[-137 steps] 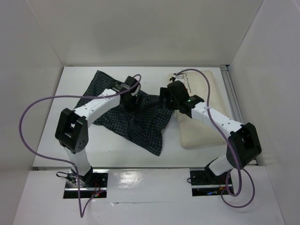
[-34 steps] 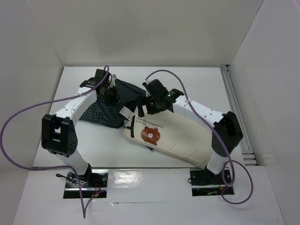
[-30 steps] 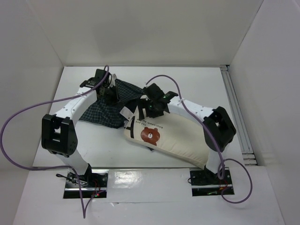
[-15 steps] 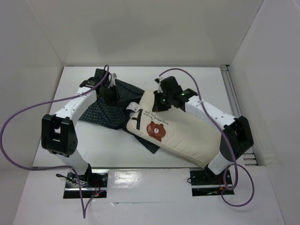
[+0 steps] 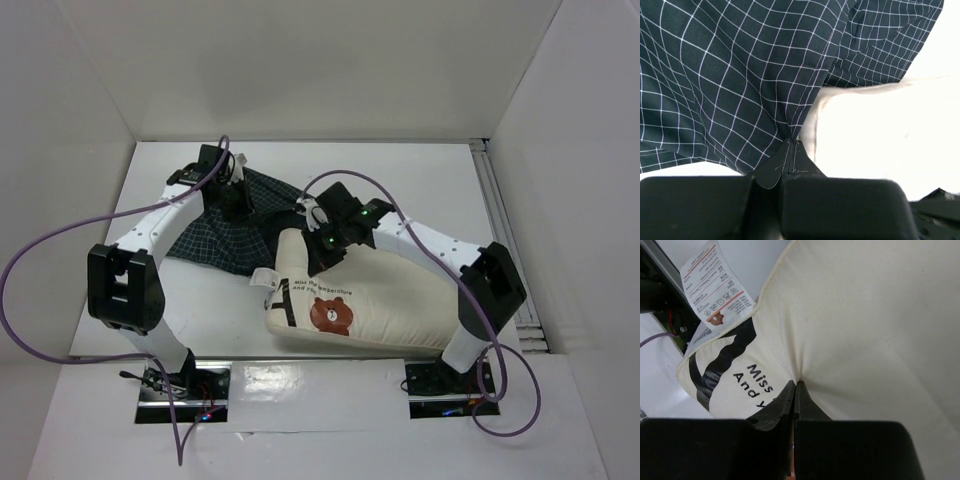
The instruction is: Put the pillow into the pillowcase
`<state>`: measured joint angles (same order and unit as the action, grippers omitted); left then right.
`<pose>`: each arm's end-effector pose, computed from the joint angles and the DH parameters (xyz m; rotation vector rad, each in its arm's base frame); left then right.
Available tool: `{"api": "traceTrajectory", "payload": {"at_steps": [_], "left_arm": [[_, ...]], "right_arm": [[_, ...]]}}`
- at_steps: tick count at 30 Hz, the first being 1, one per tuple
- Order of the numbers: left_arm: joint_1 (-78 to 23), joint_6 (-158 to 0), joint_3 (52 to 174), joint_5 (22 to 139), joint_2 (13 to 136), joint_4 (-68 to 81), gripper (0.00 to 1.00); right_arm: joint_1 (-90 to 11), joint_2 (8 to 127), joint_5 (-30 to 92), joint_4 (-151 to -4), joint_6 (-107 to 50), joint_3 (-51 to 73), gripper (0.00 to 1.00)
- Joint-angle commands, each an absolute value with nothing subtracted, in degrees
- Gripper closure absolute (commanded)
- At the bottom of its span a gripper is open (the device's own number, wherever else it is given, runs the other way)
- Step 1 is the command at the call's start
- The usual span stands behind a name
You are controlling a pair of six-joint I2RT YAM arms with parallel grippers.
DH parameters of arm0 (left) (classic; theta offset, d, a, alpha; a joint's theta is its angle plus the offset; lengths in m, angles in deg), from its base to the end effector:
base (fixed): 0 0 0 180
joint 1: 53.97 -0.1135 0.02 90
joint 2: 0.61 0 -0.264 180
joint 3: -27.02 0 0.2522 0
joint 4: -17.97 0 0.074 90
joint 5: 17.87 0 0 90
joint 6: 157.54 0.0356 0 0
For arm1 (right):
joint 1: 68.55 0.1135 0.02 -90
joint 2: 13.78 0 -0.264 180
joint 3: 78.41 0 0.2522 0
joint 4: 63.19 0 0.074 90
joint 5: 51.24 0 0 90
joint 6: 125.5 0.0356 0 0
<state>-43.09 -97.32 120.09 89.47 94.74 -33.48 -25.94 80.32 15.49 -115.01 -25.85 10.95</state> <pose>0.3520 -0.0785 0.2793 -0.2957 2.5590 -0.6606 0.2473 0.2466 0.2669 -0.9152 2.5119 0.8463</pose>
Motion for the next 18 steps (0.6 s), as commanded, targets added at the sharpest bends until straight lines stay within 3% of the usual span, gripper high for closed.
{"api": "traceTrajectory", "payload": {"at_steps": [1, 10, 18], "left_arm": [[-43.51, -95.23, 120.5, 91.2, 91.6, -33.14, 1.0], [-42.9, -91.97, 112.77, 92.78, 82.9, -33.76, 1.0], [-40.26, -90.92, 112.14, 91.55, 83.59, -34.28, 1.0]], "right_arm": [[-26.8, 82.71, 12.83, -114.83, -28.55, 15.24, 1.0], [-32.33, 94.84, 11.86, -120.8, -31.63, 32.54, 1.0], [-38.05, 102.93, -0.6, -124.06, -32.77, 42.57, 1.0]]}}
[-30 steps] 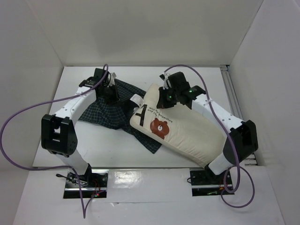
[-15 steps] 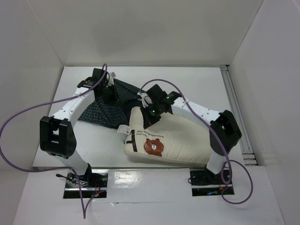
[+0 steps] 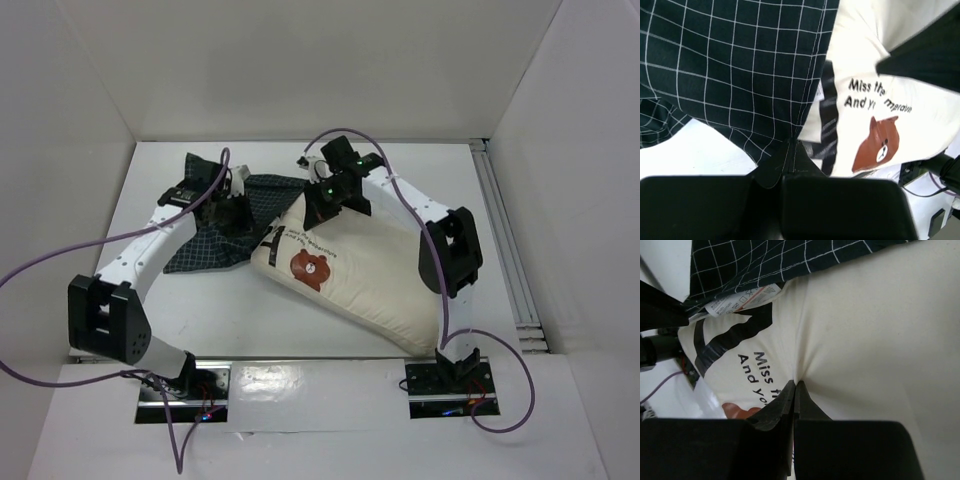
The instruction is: Put the pillow into the pillowcase
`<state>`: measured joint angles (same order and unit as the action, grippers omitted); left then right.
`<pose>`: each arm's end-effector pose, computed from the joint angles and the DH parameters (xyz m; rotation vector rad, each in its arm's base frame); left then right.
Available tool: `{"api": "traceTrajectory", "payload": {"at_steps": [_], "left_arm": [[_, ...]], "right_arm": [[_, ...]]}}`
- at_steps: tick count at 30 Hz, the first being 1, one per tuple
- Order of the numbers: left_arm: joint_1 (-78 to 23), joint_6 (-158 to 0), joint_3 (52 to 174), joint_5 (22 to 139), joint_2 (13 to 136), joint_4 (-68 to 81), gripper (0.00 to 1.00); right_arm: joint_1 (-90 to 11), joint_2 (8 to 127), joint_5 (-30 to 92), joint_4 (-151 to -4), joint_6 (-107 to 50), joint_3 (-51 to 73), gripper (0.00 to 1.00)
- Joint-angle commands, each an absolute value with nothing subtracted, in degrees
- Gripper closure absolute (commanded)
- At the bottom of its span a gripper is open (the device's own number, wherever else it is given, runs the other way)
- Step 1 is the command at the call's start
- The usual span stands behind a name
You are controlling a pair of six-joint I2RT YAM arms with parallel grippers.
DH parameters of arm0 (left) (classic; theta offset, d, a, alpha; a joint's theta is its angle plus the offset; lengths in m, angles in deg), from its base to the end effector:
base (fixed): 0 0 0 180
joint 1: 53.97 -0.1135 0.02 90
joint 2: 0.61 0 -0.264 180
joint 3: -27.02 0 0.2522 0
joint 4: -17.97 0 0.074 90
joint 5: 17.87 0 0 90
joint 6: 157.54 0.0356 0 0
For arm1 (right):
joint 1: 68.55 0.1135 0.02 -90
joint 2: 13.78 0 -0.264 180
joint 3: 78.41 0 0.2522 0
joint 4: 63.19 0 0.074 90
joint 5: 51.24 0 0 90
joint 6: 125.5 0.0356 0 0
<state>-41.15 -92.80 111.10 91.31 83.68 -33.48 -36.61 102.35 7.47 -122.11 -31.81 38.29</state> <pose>0.3023 -0.0808 0.2909 -0.1264 2.5308 -0.6909 0.3664 0.2502 0.2641 -0.8447 2.5009 0.9298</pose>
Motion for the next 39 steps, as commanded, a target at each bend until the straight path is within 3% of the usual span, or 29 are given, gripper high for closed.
{"api": "traceTrajectory", "payload": {"at_steps": [1, 3, 12, 21, 26, 30, 39], "left_arm": [[-40.26, -90.92, 112.84, 90.33, 84.37, -34.29, 1.0], [-40.26, -90.92, 115.48, 88.92, 86.21, -34.29, 1.0], [-41.4, -92.06, 132.52, 90.58, 102.03, -36.47, 1.0], [-40.87, -90.92, 140.26, 90.67, 109.69, -38.5, 1.0], [-40.87, -89.69, 141.16, 90.06, 110.4, -39.82, 1.0], [-40.34, -88.37, 136.15, 90.06, 106.1, -40.61, 1.0], [-38.23, -86.79, 138.84, 90.67, 104.33, -43.06, 1.0]], "right_arm": [[-39.71, 102.06, -2.71, -123.01, -32.77, 41.62, 1.0], [-41.3, 99.87, -6.06, -119.84, -32.07, 39.34, 1.0], [-44.2, 86.94, 5.53, -116.78, -28.83, 23.96, 1.0], [-44.73, 88.34, 11.49, -117.29, -27.25, 27.72, 1.0], [-48.85, 84.74, 25.88, -114.39, -20.57, 27.73, 1.0], [-51.06, 83.86, 27.86, -111.14, -18.18, 29.56, 1.0], [-39.38, 91.51, 35.05, -109.73, -15.82, 31.87, 1.0]]}}
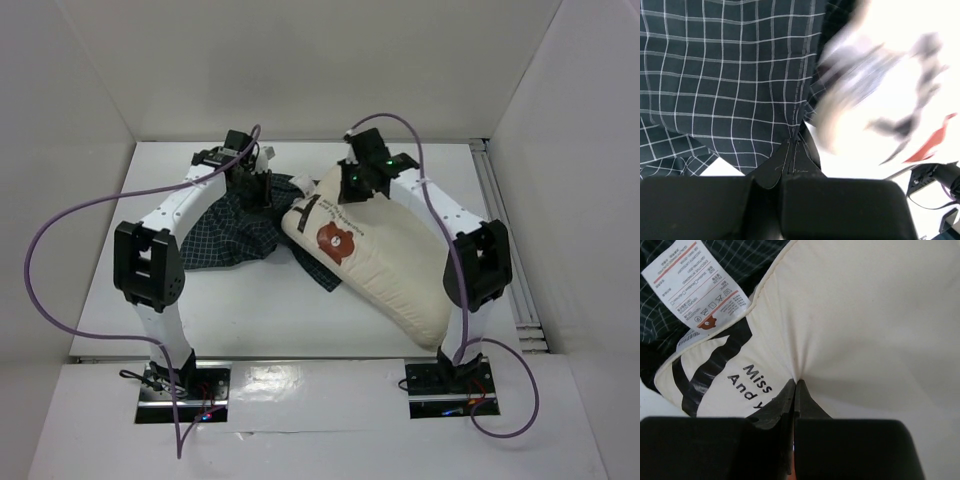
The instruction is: Put the pillow into the pillowcase
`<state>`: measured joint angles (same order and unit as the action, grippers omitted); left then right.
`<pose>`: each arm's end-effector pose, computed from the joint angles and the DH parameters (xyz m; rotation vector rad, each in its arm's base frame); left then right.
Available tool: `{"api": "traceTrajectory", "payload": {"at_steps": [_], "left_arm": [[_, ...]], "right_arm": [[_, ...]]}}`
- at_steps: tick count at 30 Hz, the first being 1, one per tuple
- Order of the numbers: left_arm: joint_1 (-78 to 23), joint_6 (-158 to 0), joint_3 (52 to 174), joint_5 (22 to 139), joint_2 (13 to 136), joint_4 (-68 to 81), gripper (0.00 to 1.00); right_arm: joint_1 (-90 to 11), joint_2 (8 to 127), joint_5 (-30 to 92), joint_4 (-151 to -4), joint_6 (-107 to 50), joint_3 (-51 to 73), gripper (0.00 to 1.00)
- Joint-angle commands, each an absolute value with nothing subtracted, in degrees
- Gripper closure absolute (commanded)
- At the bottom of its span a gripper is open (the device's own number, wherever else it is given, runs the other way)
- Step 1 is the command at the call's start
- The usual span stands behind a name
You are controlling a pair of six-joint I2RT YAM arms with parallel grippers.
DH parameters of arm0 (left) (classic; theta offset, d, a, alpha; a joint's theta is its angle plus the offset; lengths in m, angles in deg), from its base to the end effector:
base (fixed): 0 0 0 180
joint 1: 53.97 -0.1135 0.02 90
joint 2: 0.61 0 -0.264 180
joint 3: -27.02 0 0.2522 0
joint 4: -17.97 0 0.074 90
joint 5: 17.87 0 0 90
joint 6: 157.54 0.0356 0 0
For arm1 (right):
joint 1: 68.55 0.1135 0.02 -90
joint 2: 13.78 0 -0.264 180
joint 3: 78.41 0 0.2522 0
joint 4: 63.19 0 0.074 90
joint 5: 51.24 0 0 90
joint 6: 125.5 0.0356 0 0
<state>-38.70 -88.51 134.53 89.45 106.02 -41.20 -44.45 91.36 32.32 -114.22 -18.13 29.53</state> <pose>0.3874 -0.1168 0.2785 -0.0172 2.6443 -0.6158 0.3760 0.1726 0.2991 -0.1970 2.4513 0.4615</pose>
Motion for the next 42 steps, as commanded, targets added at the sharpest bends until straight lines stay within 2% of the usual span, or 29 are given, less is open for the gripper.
{"api": "traceTrajectory", "payload": {"at_steps": [1, 9, 16, 22, 33, 42], "left_arm": [[-38.23, -86.79, 140.0, 90.67, 104.33, -43.86, 1.0], [-38.23, -86.17, 142.82, 88.92, 100.12, -47.82, 1.0], [-38.23, -85.55, 136.25, 86.64, 94.49, -49.67, 1.0], [-38.23, -87.75, 129.56, 83.12, 91.77, -47.47, 1.0], [-38.23, -89.07, 126.3, 83.03, 91.76, -44.92, 1.0], [-38.23, -89.16, 116.56, 84.34, 82.99, -43.7, 1.0]], "right_arm": [[-37.28, 91.51, 35.06, -109.03, -15.81, 31.16, 1.0], [-26.02, 87.3, 37.96, -108.32, -11.78, 20.01, 1.0], [-19.34, 84.04, 38.76, -112.71, -11.24, 12.79, 1.0], [-16.44, 84.04, 32.79, -119.04, -17.47, 14.98, 1.0], [-12.31, 83.25, 28.48, -126.16, -22.23, 19.37, 1.0], [-9.66, 88.95, 25.23, -129.24, -30.74, 28.95, 1.0]]}}
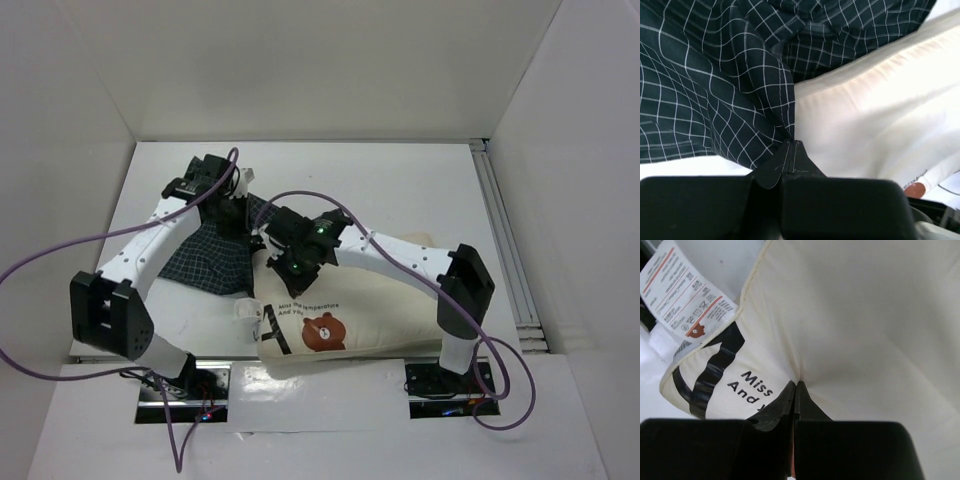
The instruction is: Put the pillow into the pillowcase
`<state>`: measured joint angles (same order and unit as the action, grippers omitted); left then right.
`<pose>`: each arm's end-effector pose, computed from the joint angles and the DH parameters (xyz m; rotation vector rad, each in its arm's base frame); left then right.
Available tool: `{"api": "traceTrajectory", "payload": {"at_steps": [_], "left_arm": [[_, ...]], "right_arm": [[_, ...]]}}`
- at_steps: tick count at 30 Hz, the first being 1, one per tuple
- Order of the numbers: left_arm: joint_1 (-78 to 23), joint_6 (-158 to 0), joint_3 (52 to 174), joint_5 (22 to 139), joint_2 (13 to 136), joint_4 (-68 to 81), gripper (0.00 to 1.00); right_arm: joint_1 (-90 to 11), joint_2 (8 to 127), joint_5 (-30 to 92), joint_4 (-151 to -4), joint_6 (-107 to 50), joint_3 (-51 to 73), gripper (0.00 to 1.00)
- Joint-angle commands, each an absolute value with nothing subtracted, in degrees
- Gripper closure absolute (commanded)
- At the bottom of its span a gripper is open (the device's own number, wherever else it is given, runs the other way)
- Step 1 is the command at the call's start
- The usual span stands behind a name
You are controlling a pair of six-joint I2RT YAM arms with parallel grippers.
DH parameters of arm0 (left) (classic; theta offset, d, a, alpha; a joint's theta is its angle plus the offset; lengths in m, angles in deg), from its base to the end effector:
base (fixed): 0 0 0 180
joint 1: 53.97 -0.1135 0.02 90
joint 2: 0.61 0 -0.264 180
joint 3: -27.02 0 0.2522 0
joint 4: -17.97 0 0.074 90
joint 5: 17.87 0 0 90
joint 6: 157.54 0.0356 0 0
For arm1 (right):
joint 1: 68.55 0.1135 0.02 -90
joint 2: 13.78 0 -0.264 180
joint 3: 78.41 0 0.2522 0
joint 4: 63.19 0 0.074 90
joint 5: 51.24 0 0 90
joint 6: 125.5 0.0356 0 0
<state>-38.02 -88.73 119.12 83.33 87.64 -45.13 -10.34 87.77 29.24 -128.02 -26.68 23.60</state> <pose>0.3051 -0.0944 0.3007 -0.0498 2.6543 -0.4790 0.1911 0.3195 0.2758 -1.2215 2.5290 0.5476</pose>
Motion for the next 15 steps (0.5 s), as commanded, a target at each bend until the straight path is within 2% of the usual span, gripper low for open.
{"api": "traceTrajectory", "payload": {"at_steps": [1, 9, 15], "left_arm": [[-38.23, -89.16, 115.41, 85.22, 82.02, -42.99, 1.0], [-38.23, -89.16, 108.63, 87.16, 75.25, -42.99, 1.0], [-38.23, -88.63, 107.22, 88.21, 75.24, -42.99, 1.0]], "right_arm": [[-9.66, 89.57, 25.22, -129.24, -31.36, 30.79, 1.0], [-20.99, 98.45, 17.67, -127.84, -35.32, 41.96, 1.0], [-29.59, 104.41, 10.64, -126.69, -34.8, 47.93, 1.0]]}}
